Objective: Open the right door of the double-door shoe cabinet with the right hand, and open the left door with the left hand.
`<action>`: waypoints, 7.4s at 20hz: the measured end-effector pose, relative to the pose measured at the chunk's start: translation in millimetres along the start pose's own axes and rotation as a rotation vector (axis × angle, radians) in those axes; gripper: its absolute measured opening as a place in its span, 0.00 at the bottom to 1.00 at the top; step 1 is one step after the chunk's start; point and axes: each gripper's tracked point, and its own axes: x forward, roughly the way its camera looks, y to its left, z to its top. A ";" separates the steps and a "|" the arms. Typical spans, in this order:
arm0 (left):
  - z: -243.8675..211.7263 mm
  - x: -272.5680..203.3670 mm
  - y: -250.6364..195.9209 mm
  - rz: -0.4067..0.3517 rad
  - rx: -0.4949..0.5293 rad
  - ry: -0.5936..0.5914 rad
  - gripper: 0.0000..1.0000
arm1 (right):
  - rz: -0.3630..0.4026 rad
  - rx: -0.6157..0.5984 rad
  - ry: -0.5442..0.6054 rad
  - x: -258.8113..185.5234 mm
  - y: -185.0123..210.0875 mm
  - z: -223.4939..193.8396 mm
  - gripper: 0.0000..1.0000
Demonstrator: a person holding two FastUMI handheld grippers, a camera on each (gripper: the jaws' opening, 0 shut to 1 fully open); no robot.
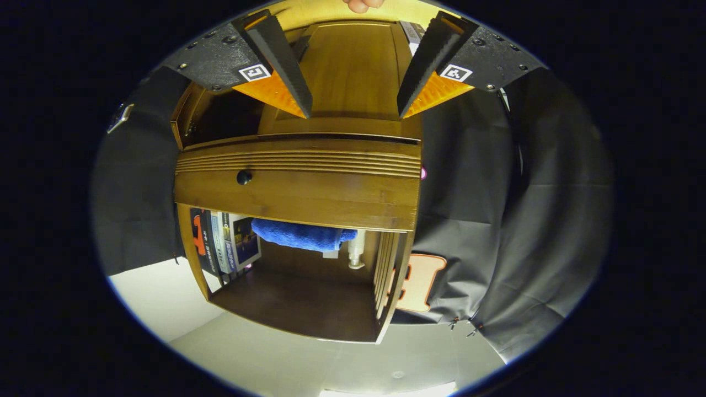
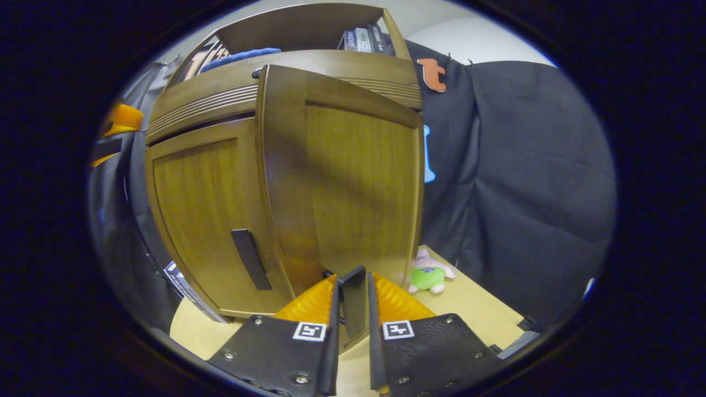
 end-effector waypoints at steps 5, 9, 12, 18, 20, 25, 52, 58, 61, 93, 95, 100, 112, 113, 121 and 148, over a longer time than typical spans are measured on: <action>-6.5 6.3 -24.3 -0.060 -0.008 0.016 0.92 | -0.041 0.010 -0.005 -13.2 -23.8 -1.9 0.23; -10.5 13.8 -45.1 -0.098 -0.009 0.023 0.95 | -0.081 0.022 -0.006 -23.5 -49.7 -1.1 0.23; -16.3 18.0 -59.6 -0.116 -0.012 0.035 0.95 | -0.089 0.004 -0.009 -30.7 -70.8 -2.4 0.23; -24.1 24.6 -97.1 -0.146 -0.025 0.055 0.96 | -0.106 -0.005 -0.007 -34.8 -115.6 0.3 0.23; -25.7 24.2 -108.1 -0.149 -0.022 0.056 0.96 | -0.104 -0.023 -0.008 -35.8 -129.5 0.1 0.23; -31.6 26.9 -131.0 -0.141 -0.022 0.067 0.96 | -0.090 -0.011 -0.003 -29.2 -161.5 2.3 0.12; -111.5 59.4 -122.1 0.037 0.053 0.192 0.96 | -0.109 0.028 -0.165 -78.6 -241.4 84.2 0.12; -158.9 71.2 -120.4 0.026 0.039 0.257 0.93 | -0.061 0.013 -0.248 -102.6 -222.0 129.6 0.12; -175.0 79.8 -122.3 0.021 0.035 0.282 0.89 | -0.037 -0.003 -0.275 -111.6 -213.4 133.5 0.12; -223.7 72.7 -103.5 0.049 -0.022 0.277 0.33 | 0.191 -0.063 -0.253 -75.5 -134.6 132.4 0.56; -222.8 64.3 -102.8 0.049 -0.029 0.278 0.34 | 0.212 -0.072 -0.248 -74.1 -128.2 130.7 0.56; -221.4 44.8 -98.3 0.058 -0.052 0.284 0.33 | 0.270 -0.089 -0.235 -69.3 -110.4 127.0 0.56; -216.0 5.0 -84.1 0.087 -0.099 0.292 0.33 | 0.376 -0.108 -0.199 -59.3 -78.6 118.7 0.56; -216.0 1.8 -83.0 0.091 -0.103 0.295 0.33 | 0.385 -0.110 -0.196 -57.7 -75.0 118.3 0.53; -211.8 -24.6 -69.8 0.111 -0.140 0.296 0.33 | 0.474 -0.127 -0.166 -51.6 -49.3 108.9 0.53; -194.2 -122.5 29.0 0.296 -0.149 0.260 0.28 | 0.775 -0.229 -0.112 -60.6 63.6 72.9 0.53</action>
